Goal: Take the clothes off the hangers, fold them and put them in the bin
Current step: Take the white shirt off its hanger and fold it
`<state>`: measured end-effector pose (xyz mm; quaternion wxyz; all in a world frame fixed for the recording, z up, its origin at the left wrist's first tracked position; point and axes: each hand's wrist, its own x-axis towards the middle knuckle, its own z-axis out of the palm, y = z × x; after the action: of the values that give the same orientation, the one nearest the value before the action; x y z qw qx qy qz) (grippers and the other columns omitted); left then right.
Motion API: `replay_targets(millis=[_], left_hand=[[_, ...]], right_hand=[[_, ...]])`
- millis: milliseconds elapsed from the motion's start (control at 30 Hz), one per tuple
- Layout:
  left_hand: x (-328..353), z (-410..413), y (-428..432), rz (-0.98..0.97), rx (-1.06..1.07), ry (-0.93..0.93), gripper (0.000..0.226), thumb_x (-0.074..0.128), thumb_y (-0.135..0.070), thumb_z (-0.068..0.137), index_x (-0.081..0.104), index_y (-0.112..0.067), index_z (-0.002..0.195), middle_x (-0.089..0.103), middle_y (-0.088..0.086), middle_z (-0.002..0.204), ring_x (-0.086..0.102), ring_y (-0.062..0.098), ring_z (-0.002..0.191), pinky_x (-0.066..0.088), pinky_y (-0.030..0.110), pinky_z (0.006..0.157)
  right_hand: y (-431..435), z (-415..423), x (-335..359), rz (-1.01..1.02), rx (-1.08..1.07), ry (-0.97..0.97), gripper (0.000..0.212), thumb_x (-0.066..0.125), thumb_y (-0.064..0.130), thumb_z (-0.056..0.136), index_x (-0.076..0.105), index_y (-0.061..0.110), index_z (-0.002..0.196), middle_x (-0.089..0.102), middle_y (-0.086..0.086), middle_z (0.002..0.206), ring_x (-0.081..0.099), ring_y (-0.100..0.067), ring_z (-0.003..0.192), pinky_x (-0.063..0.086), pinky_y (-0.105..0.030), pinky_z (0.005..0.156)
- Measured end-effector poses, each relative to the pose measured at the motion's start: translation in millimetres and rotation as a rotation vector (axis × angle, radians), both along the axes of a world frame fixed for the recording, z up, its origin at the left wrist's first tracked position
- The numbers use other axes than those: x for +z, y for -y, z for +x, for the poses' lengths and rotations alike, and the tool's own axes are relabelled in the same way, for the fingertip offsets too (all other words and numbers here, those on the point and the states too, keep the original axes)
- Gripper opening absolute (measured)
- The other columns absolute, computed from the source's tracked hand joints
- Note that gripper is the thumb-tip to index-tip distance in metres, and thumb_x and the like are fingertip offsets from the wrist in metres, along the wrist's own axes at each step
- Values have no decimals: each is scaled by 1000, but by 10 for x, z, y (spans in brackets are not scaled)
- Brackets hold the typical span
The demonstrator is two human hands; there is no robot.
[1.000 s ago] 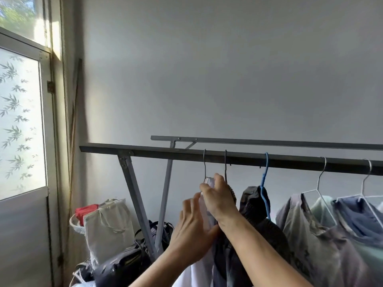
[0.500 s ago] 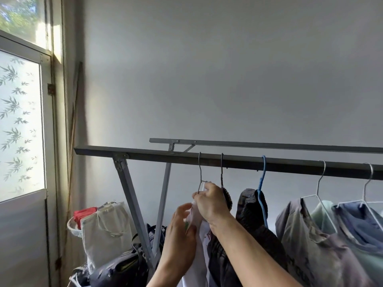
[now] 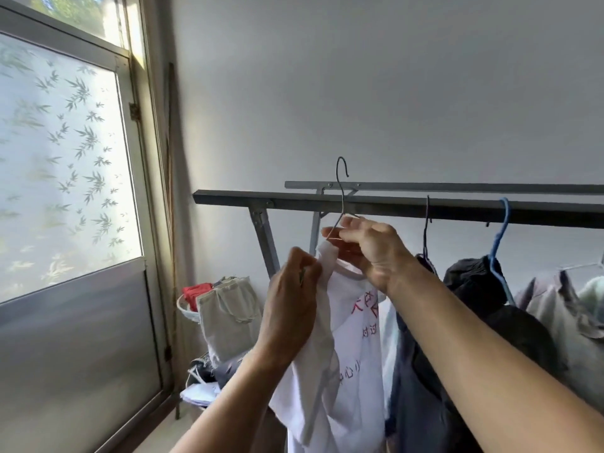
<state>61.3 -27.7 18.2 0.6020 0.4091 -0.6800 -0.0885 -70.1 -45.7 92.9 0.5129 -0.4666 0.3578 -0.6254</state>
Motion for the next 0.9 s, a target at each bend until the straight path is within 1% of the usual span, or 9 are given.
replay_targets(millis=[100, 167, 367, 500, 633, 733, 800, 833, 900], left_hand=[[33, 271, -98, 2, 3, 87, 11, 51, -22, 100, 54, -19, 89, 64, -5, 76, 58, 1, 71, 40, 14, 56], [54, 446, -154, 57, -29, 59, 12, 53, -26, 99, 59, -22, 89, 67, -8, 78, 60, -3, 71, 41, 9, 54], [90, 1031, -107, 199, -12, -299, 19, 59, -18, 96, 65, -28, 81, 68, -7, 84, 63, 10, 75, 47, 24, 60], [-24, 1338, -68, 234, 73, -238, 21, 58, -15, 97, 60, -26, 79, 68, -6, 83, 62, 9, 77, 48, 25, 65], [-145, 1428, -93, 293, 68, -232, 21, 47, -22, 103, 55, -23, 83, 62, 6, 76, 56, 17, 66, 45, 32, 55], [-168, 1401, -204, 331, -104, -251, 19, 52, -39, 99, 56, -21, 92, 65, 5, 82, 60, 18, 70, 48, 30, 57], [-174, 1424, -264, 335, -171, -91, 33, 65, -57, 84, 57, -30, 101, 69, -5, 89, 66, 15, 77, 53, 27, 63], [-177, 1445, -290, 311, -115, 44, 35, 70, -56, 79, 57, -34, 104, 68, -9, 94, 66, 12, 82, 54, 27, 67], [-168, 1493, -313, 155, 108, 242, 17, 71, -43, 84, 63, -32, 95, 66, -14, 89, 64, 10, 81, 49, 27, 67]], right_hand=[[-3, 123, -66, 15, 39, -2, 7, 58, 3, 93, 65, 3, 95, 73, -12, 82, 70, -19, 73, 55, -32, 73], [4, 206, -124, 36, 35, -34, 8, 61, 7, 92, 66, 4, 98, 74, -8, 75, 68, -15, 64, 52, -27, 63], [16, 392, -287, 118, 24, 86, 8, 55, 2, 95, 60, 6, 89, 73, -12, 70, 69, -16, 54, 56, -25, 50], [17, 499, -326, 99, 4, 158, 12, 53, 1, 96, 58, 6, 85, 72, -10, 63, 68, -15, 50, 57, -24, 49], [-28, 603, -329, 98, 16, 165, 14, 51, 1, 96, 56, 6, 85, 71, -9, 60, 68, -15, 49, 58, -25, 51], [-64, 695, -308, 92, 12, 155, 12, 51, 0, 97, 55, 4, 86, 69, -9, 57, 66, -14, 47, 58, -25, 51], [-65, 722, -291, 77, -32, 164, 11, 52, -1, 96, 55, 3, 87, 68, -9, 55, 66, -14, 45, 58, -25, 50], [-60, 721, -289, 67, -56, 169, 11, 52, -1, 96, 54, 3, 86, 68, -9, 53, 65, -14, 44, 58, -25, 49], [-54, 706, -291, 52, -95, 174, 12, 52, -2, 96, 54, 2, 85, 67, -8, 51, 65, -14, 42, 57, -24, 47]])
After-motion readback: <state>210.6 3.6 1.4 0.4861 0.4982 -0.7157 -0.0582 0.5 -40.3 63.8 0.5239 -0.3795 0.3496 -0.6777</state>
